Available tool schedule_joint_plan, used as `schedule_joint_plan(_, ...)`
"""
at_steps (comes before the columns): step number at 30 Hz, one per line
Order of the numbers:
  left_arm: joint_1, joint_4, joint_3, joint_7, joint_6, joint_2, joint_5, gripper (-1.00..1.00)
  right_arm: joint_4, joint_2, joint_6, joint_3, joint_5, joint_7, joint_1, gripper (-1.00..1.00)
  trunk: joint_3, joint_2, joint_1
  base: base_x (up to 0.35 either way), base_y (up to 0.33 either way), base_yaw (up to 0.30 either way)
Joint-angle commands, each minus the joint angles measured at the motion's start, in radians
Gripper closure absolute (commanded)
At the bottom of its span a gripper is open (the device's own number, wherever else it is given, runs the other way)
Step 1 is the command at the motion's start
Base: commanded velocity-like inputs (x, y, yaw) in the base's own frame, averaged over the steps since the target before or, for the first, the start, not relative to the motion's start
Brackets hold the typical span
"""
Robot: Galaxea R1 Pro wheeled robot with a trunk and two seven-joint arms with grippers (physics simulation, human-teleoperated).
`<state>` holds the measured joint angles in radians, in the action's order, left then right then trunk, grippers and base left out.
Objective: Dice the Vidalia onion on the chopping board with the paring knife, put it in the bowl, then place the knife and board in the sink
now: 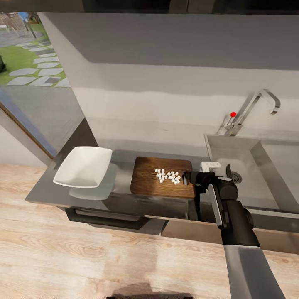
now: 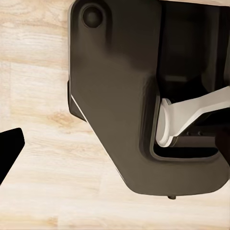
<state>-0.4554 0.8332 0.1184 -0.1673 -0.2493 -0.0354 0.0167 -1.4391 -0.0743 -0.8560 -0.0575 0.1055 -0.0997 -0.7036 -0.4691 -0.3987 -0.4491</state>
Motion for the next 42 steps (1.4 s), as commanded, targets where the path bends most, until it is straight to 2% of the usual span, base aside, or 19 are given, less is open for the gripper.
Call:
schedule_joint_plan(1,0.000,0.001,0.006,-0.009,-0.001,-0.001,0.002,-1.00,0.002,-0.001,-0.006,-0.002,0.002,-0.009,0.000,-1.00,-0.003,-0.001,-0.001,0.000,0.000,0.000)
schedule_joint_plan(12,-0.001,0.001,0.006,-0.009,-0.001,-0.001,0.000,-1.00,0.002,0.002,-0.006,-0.003,0.002,-0.009,0.000,-1.00,-0.017,-0.001,-0.001,0.000,0.000,0.000)
schedule_joint_plan(17,0.000,0.001,0.006,-0.009,-0.001,-0.001,0.001,-1.00,0.032,0.008,-0.006,-0.003,0.003,-0.010,0.000,-1.00,-0.022,-0.001,-0.001,0.000,0.000,0.000)
schedule_joint_plan(42,0.000,0.001,0.006,-0.009,-0.001,-0.001,0.000,-1.00,0.036,0.001,-0.006,-0.002,0.003,-0.009,0.000,-1.00,-0.021,-0.001,-0.001,0.000,0.000,0.000)
